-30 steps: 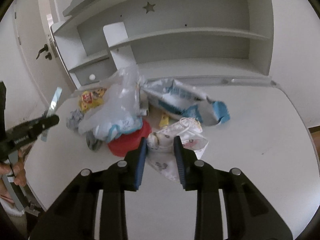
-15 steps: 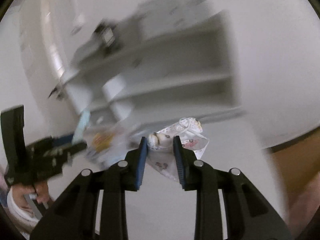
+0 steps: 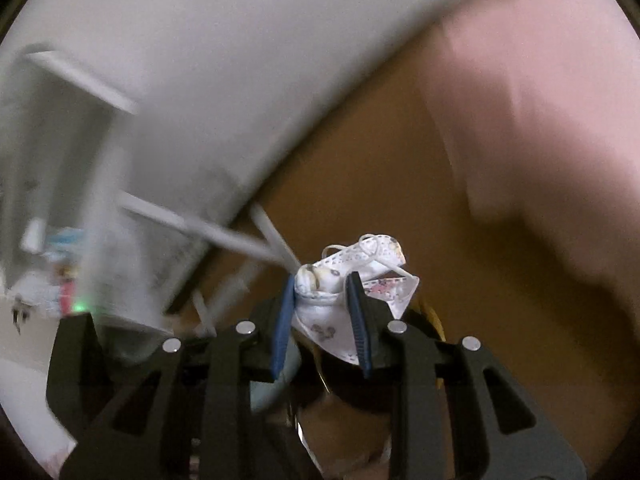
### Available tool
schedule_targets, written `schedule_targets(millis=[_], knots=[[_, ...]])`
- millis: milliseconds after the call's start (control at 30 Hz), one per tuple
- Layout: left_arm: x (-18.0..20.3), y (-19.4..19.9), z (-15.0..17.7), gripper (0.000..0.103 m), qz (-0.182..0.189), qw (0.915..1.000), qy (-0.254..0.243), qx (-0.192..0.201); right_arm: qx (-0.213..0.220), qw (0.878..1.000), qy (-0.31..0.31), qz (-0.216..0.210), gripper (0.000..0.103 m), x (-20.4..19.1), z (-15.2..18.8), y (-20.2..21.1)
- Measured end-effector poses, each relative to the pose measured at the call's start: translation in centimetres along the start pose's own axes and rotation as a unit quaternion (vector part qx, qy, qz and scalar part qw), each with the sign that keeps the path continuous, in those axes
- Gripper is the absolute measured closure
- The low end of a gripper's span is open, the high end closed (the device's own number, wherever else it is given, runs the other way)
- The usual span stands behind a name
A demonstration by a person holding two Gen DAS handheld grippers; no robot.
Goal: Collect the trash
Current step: 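Carry box and mask to the black bin and open both tools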
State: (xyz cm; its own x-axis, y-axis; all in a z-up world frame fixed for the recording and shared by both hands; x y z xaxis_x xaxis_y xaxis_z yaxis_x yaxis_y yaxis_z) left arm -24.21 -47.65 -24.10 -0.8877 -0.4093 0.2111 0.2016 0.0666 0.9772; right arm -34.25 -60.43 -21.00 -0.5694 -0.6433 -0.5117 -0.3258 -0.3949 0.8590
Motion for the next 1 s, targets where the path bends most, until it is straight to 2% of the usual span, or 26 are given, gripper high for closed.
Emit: schedule_targets(millis=[67, 100, 167, 333, 433, 467, 500, 533, 567, 667, 733, 800, 900, 1000], knots=[[-0.7, -4.2, 0.4, 0.048, 0.007, 0.9989, 0.009, -0.045, -0.047, 0.999, -0.023, 0.0, 0.076, 2.2, 0.9, -4.9], [-0.7, -5.4, 0.5, 0.048, 0.0, 0.9985, 0.005, -0.055, -0.078, 0.996, -0.042, -0.01, 0.076, 3.6, 1.8, -8.0], [-1.1, -6.8, 0.0, 0.049, -0.014, 0.9975, 0.003, -0.069, -0.096, 0.993, -0.067, -0.017, 0.075, 4.9, 2.5, -10.9], [-0.9, -8.1, 0.0, 0.049, -0.022, 0.9962, 0.008, -0.084, -0.108, 0.988, -0.098, -0.042, 0.075, 5.6, 2.9, -12.9], [-0.4, -8.3, 0.0, 0.048, -0.014, 0.9966, 0.012, -0.081, -0.111, 0.988, -0.095, -0.042, 0.072, 5.1, 2.4, -12.1], [-0.6, -8.2, -0.2, 0.039, -0.014, 0.9971, 0.014, -0.074, -0.111, 0.988, -0.098, -0.043, 0.052, 5.4, 1.9, -11.9], [-0.7, -8.0, -0.3, 0.02, -0.009, 0.9976, 0.015, -0.067, -0.117, 0.986, -0.105, -0.046, 0.035, 5.3, 2.0, -11.7], [-0.9, -7.7, -0.2, 0.012, -0.008, 0.9981, 0.022, -0.057, -0.121, 0.985, -0.111, -0.048, 0.008, 5.3, 1.3, -11.8], [-1.1, -7.3, -0.3, 0.009, -0.011, 0.9986, 0.029, -0.044, -0.12, 0.985, -0.115, -0.05, 0.006, 5.1, 1.3, -11.5], [-0.6, -6.2, -0.2, 0.009, -0.008, 0.9992, 0.028, -0.028, -0.117, 0.984, -0.122, -0.051, 0.006, 4.9, 1.1, -10.3], [0.3, -4.3, 0.0, 0.009, -0.003, 0.9999, 0.015, -0.002, -0.089, 0.986, -0.124, -0.065, 0.006, 4.2, 0.8, -8.0], [1.7, -1.5, 0.0, 0.009, -0.001, 0.999, -0.013, 0.043, -0.051, 0.991, -0.112, -0.053, 0.006, 3.2, 0.5, -4.6], [4.6, 3.8, 0.3, 0.009, -0.01, 0.9917, -0.068, 0.108, 0.0, 0.996, -0.088, -0.027, 0.006, 1.5, 0.3, 0.2], [6.3, 9.9, 1.4, 0.009, -0.014, 0.9779, -0.104, 0.181, 0.069, 0.996, -0.06, 0.005, 0.006, -1.1, 0.4, 5.7]])
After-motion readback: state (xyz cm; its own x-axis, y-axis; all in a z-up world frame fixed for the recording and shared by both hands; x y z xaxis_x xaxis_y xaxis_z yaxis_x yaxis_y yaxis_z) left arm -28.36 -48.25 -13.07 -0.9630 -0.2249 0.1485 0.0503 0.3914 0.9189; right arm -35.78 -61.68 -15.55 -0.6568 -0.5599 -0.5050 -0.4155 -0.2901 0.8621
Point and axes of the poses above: each gripper's, at about its wrist camera, not at the fingertips, and y roughly against the way its jaws point, x to its right, z to its underside, the point moved 7 cm from there along -y, roughly the way its jaws point, and after that the axes turned 15 degrees about -x, right-handed, at the moved point
